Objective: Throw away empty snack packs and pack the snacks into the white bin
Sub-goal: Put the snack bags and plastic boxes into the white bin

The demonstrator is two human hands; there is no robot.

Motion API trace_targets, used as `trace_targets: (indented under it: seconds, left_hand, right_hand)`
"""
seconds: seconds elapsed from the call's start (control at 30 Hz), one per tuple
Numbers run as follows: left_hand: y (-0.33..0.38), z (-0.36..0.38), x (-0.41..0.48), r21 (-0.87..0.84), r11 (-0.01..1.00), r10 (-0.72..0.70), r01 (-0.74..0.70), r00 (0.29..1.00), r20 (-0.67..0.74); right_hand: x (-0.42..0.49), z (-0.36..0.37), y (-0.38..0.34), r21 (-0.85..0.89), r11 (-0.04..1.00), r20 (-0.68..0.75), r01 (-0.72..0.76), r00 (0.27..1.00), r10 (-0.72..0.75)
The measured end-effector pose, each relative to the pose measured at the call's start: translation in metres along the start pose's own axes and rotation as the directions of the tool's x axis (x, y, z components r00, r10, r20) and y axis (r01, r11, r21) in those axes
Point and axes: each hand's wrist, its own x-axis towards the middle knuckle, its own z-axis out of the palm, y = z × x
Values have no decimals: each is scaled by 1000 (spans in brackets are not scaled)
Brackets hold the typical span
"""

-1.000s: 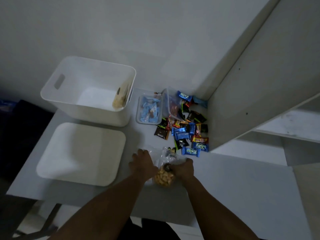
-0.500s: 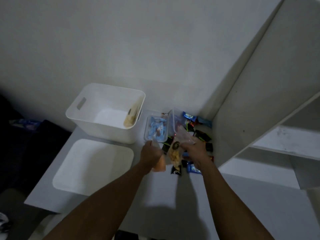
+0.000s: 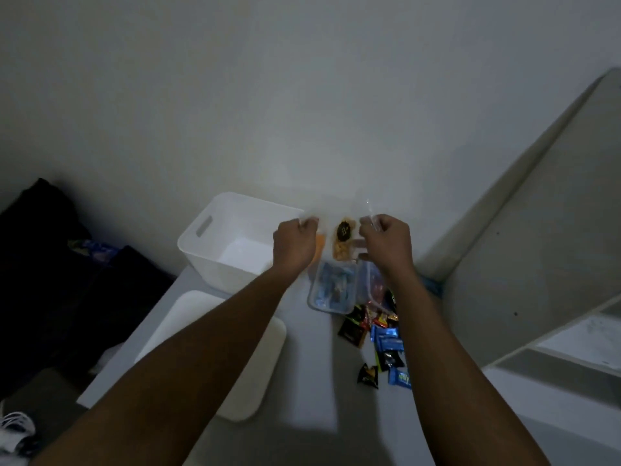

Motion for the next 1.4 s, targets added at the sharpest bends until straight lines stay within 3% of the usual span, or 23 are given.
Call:
trace_targets:
  seconds: [0.13,0.37,0.53,0.73,0.93,1.07,1.13,1.27,1.4]
  left_hand:
    - [0,-30,35,56,996,-62,69,991,-116]
    - [-44,-70,91,70,994,-86,81,994,70]
    - [-86,-89,132,201,969,-192,145,953,235]
    - [-131,-81,162,373,900,-403,224,754,519]
    - [-142,-56,165,507,839,-519,198,568,638]
    - [-141,-45,164,524,823,-566,218,394,724]
    - [-143,-43,165,522,816,-578,250,339,742]
    - [-150,-40,169,519,802,-595,295,330,733]
    - [-156,-36,168,575,808,-578,126,356,734]
  right_hand:
    - [7,41,-12,29,999,77,-19,997,17]
    - [18,120,-3,-128,991,147,-46,987,65]
    - [22,175,22,-293,943,175,-159,960,217]
    - [24,218,62,-526,781,74,-336,897,436]
    - [29,233,81,-803,558,63,-208,902,427]
    - [27,231,77,-877,466,88,-114,916,391]
    - [28,227,79,-907,417,92,-63,935,342]
    - [30,220,82,-929,370,68,-30,966,248]
    - [29,217,74,-930,366,63,-27,971,232]
